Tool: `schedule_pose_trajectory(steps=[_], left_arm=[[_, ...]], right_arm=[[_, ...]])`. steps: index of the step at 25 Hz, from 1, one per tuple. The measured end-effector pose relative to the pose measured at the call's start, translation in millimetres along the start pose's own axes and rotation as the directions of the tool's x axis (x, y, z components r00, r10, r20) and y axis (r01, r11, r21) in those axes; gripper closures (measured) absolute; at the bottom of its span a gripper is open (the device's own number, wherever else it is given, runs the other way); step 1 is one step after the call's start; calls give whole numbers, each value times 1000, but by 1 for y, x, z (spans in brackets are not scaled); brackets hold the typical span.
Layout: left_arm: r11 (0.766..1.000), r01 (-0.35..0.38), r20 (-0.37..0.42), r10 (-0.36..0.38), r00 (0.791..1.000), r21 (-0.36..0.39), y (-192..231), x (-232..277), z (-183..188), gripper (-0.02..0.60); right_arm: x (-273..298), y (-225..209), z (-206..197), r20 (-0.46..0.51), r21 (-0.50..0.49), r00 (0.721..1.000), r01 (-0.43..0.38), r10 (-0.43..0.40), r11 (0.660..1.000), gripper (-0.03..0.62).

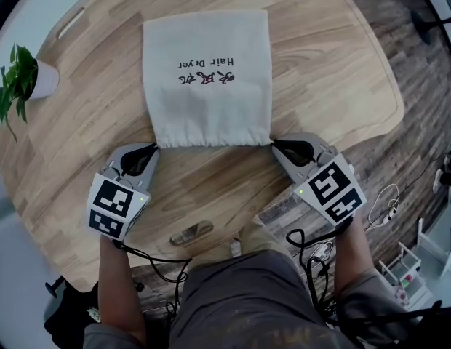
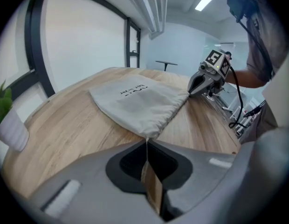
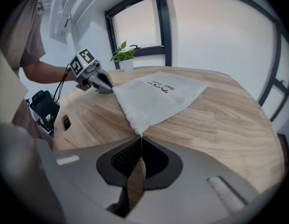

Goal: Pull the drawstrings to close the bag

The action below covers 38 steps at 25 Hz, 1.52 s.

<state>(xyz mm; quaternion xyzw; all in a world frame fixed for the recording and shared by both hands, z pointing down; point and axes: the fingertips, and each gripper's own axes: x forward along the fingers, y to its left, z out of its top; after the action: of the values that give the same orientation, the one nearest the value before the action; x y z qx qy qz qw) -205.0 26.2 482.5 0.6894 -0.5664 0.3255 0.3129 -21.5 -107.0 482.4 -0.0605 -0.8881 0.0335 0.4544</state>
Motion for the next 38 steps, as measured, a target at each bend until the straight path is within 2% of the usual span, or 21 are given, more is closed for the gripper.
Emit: schedule_pose_trajectory(steps=[2,10,21,34,38], left_arm=[[999,-6,5,6,1000,-50,3,-3,-3,572],[985,-37,9,40,999,-169,19,-16,-20,574],[979,-75,-15,74,997,-189,30,-30,-41,574],[979,-82,-14,81,997,-189,32,-34,-47,572],[979,-67,10,70,997,-193,29,-32,-43,571]], right_arm=[[-1,-3,-1,5,42,1000,7,-8,999,559],[-10,-13,-11,1,115,999,51,-51,992,560],[-22,-18,-28,-14,127,998,61,-60,990,560],[-27,-18,-38,-9,134,998,56,-55,989,560],[-27,-22,-37,-10,147,997,73,-72,986,559]])
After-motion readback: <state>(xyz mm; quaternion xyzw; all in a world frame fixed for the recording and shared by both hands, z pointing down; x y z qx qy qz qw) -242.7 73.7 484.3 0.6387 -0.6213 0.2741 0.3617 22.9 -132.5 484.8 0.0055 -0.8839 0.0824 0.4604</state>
